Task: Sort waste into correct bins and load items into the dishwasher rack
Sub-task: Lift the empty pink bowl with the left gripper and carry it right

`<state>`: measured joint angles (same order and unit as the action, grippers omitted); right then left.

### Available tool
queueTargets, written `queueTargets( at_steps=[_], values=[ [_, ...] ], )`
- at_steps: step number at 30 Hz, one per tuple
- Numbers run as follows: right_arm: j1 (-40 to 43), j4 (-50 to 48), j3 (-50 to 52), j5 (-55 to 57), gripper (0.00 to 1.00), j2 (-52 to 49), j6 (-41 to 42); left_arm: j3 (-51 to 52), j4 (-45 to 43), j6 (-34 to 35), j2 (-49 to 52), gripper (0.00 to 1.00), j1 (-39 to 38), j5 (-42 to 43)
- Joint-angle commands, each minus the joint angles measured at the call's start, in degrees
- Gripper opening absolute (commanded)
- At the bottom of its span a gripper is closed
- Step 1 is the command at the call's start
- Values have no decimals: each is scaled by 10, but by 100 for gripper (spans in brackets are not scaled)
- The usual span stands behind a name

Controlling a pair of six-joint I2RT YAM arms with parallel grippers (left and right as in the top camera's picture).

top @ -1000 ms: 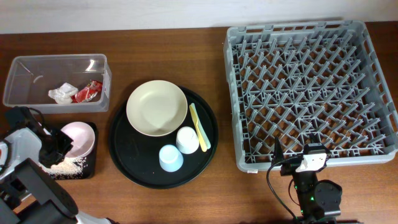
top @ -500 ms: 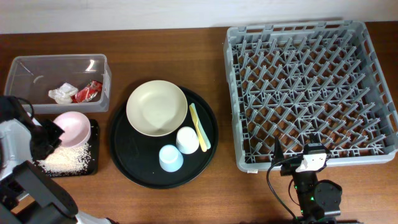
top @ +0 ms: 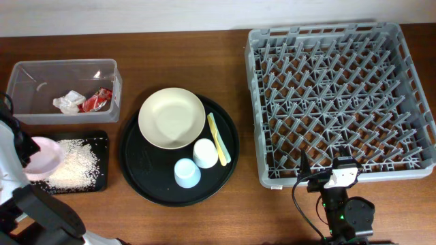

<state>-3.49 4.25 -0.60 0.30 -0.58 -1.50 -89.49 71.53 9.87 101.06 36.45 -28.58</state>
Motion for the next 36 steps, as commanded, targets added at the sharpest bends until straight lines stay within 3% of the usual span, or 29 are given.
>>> queueTargets(
  at_steps=[1, 6, 10, 16, 18, 21, 27, 32, 36],
  values=[
    [-3, 3, 3, -1, 98, 4, 2, -17, 3, -4, -5, 0, -1, -125],
    [-3, 3, 3, -1, 98, 4, 2, -29, -37, -32, -5, 0, -62, -331],
    [-3, 3, 3, 0, 98, 4, 2, -29, -107, -136, -5, 0, -111, -363],
    [-3, 3, 3, 0, 98, 4, 2, -7, -94, -141, -5, 0, -143, -360],
    [-3, 3, 3, 0, 98, 4, 2, 3, -106, -150, -5, 0, -174, -418],
    [-3, 3, 3, -1, 98, 4, 2, 6, -161, -222, -1, 0, -225, -478],
    [-3, 3, 3, 0, 98, 3, 2, 63, -161, -219, 31, 0, -283, -482],
    [-10, 3, 3, 0, 98, 3, 2, 163, -208, -219, 68, 0, -314, -535],
    [-32, 3, 3, -1, 98, 3, 2, 170, -251, -258, 77, 0, -314, -602]
  ],
)
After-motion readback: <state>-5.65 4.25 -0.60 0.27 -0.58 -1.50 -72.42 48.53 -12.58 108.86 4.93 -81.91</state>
